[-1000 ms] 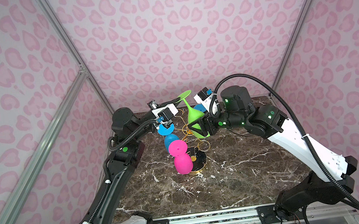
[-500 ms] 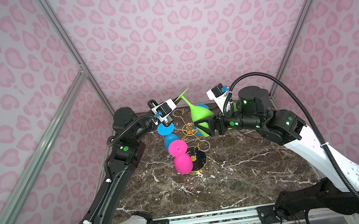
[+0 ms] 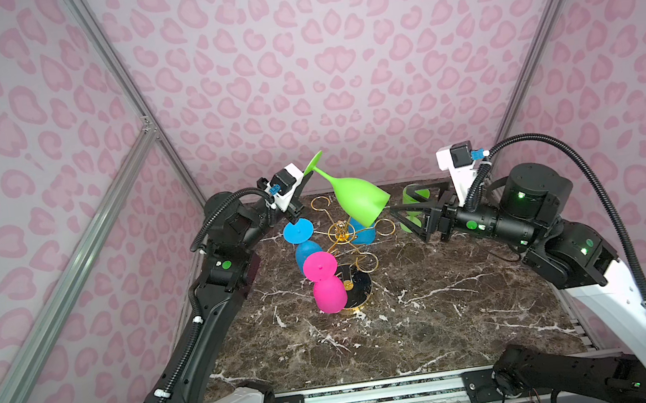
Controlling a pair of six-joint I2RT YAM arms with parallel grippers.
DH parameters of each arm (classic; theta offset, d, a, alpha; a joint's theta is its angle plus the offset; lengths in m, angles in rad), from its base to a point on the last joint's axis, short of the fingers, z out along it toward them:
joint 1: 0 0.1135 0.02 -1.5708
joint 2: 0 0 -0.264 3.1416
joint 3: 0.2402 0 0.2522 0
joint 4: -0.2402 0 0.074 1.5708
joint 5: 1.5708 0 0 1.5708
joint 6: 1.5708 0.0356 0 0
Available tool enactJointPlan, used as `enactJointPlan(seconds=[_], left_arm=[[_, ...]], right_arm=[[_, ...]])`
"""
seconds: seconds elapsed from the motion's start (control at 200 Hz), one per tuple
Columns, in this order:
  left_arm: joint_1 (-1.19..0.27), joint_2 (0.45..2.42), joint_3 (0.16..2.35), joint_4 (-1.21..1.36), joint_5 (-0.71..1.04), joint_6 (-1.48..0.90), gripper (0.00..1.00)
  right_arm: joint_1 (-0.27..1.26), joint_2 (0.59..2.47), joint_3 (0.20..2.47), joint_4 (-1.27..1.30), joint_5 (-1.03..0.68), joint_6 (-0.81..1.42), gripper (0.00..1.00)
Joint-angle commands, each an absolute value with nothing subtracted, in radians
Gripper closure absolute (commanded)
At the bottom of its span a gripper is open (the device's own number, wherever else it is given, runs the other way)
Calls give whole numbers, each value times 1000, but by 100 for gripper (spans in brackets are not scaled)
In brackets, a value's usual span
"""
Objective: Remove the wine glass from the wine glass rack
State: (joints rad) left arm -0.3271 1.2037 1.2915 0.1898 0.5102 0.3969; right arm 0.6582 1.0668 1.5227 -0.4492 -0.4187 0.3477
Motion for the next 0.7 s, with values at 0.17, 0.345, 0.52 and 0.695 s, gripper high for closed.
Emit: enactJointPlan(seconds=[0.17,0.345,0.52,0.695], left_arm=[[-316,1187,1282,278,462,152,97],[-315,1159,1256,288,458,94,97],[-313,1135,1226,295,451,60,97],[-313,1126,1213,299,448,41,97]], right_arm=[[617,971,1353,-287,-413,393,20],[602,959,1288,-229,-393,409,31],[583,974,1250,-143,-431,455,40],[584,1016,1250,-80,-443,488,42]])
